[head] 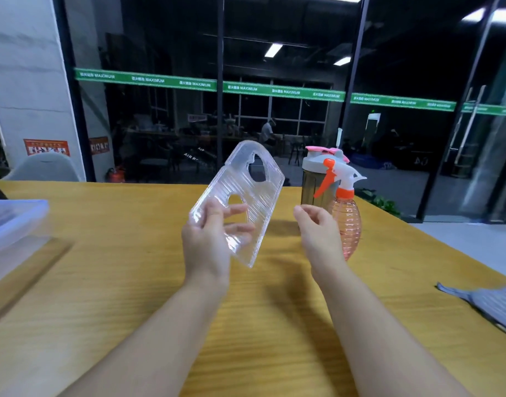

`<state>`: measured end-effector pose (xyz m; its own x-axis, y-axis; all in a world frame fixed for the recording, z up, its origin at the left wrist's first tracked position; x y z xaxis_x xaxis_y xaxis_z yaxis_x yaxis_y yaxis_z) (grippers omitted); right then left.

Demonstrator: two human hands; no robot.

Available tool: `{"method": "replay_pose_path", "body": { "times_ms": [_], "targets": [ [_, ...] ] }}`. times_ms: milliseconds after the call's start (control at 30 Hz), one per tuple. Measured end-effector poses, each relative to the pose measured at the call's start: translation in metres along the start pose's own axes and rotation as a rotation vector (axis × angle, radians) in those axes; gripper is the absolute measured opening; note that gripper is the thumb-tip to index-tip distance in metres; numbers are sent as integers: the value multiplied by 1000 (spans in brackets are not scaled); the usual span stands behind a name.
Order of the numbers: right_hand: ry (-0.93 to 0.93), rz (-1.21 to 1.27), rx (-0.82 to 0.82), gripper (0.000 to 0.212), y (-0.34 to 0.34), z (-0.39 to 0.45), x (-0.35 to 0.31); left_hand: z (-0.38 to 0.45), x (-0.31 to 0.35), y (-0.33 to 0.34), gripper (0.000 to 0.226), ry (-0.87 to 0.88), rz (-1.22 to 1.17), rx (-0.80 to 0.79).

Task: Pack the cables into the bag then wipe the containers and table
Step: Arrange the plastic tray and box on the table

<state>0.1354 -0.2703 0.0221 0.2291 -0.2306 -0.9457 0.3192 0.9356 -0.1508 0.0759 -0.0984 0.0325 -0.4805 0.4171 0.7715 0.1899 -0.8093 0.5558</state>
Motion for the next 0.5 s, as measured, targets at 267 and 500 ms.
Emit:
{"method": "replay_pose_path", "body": {
  "times_ms": [267,500],
  "targets": [
    [195,269,-365,25,29,-12,6,3,-21,-5,29,-342,-283,-39],
    [191,276,-333,18,12,-7,-7,11,-20,-10,18,-524,-134,-96]
  ]
}}
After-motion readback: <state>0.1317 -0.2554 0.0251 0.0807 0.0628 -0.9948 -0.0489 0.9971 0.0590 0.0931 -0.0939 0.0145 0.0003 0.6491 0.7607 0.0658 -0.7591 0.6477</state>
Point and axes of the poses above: each hand's wrist, its own z-axis towards the middle knuckle, its own y-axis out of the palm, x = y × z, the point moved 5 cm from there along z, towards the middle knuckle, and after that the axes turned 6 degrees about -z, right-handed, at the moved point
